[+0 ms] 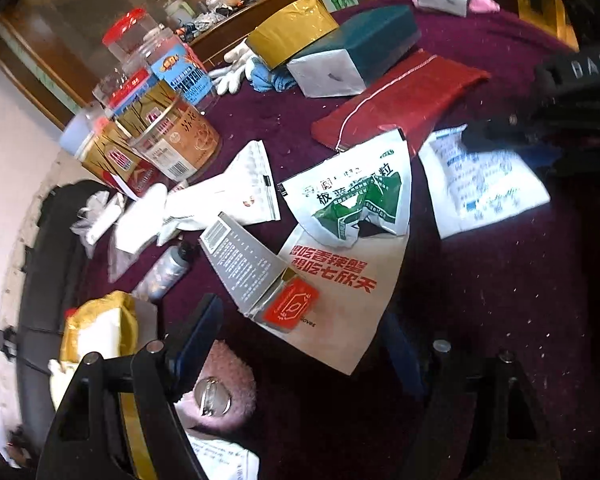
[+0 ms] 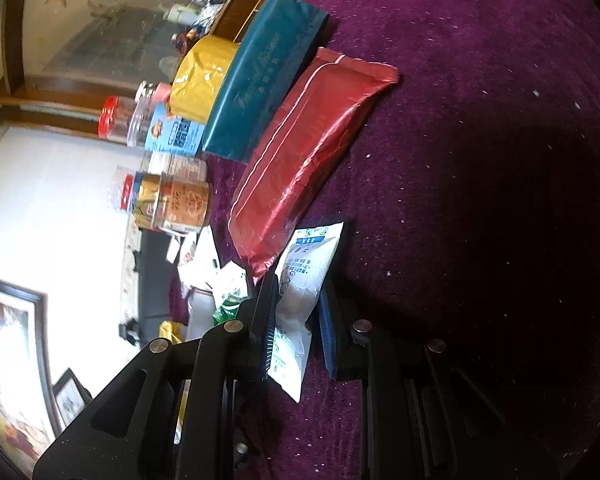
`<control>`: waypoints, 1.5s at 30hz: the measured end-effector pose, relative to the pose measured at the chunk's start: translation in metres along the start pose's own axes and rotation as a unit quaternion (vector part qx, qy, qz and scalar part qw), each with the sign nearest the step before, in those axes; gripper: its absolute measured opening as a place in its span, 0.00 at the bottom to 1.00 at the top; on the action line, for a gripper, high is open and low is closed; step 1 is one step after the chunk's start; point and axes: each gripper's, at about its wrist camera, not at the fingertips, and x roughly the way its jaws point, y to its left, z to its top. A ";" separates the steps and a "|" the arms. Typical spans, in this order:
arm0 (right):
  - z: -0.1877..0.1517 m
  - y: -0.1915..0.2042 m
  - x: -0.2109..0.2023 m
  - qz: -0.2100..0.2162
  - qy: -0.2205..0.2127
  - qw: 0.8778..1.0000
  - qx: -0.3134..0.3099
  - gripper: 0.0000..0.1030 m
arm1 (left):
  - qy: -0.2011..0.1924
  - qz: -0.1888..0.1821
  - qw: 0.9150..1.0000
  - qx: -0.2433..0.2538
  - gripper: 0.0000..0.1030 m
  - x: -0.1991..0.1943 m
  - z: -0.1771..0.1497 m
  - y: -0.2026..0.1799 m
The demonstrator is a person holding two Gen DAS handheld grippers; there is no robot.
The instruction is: Organize soft objects
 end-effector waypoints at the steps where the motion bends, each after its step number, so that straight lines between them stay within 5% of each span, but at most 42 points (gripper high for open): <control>1: 0.000 0.001 0.000 -0.001 -0.001 1.000 -0.002 0.17 | -0.001 -0.008 1.000 -0.001 0.71 0.001 0.001 0.001; 4: 0.000 0.001 0.000 -0.001 0.000 1.000 0.000 0.17 | -0.005 -0.017 1.000 0.002 0.45 0.005 0.004 0.004; 6: -0.002 0.003 0.001 -0.003 -0.003 1.000 -0.003 0.19 | -0.009 -0.021 1.000 0.008 0.18 0.006 0.004 0.002; 14: -0.002 0.010 0.003 -0.011 -0.009 1.000 -0.019 0.20 | -0.043 -0.103 0.991 -0.067 0.10 -0.001 0.006 0.030; 22: -0.004 0.010 0.012 0.016 0.013 1.000 -0.010 0.20 | -0.070 -0.180 0.971 -0.142 0.09 -0.014 -0.005 0.046; 25: -0.003 0.007 0.014 0.041 0.027 0.999 0.007 0.20 | -0.081 -0.229 0.956 -0.168 0.08 -0.021 -0.015 0.054; 31: -0.007 0.006 0.010 0.081 0.035 0.996 0.026 0.20 | -0.101 -0.287 0.938 -0.163 0.07 -0.061 -0.042 0.055; 38: -0.022 0.019 0.007 0.087 0.034 0.996 0.012 0.20 | -0.114 -0.282 0.939 -0.163 0.07 -0.086 -0.074 0.076; 42: -0.029 0.029 0.014 -0.022 0.016 0.999 -0.028 0.20 | -0.098 -0.272 0.943 -0.165 0.07 -0.078 -0.081 0.074; 44: -0.029 0.033 0.018 -0.018 0.033 0.999 -0.039 0.23 | -0.089 -0.267 0.948 -0.148 0.07 -0.077 -0.081 0.068; 45: -0.029 0.035 0.020 -0.018 0.041 0.998 -0.045 0.34 | -0.079 -0.263 0.953 -0.132 0.08 -0.077 -0.079 0.062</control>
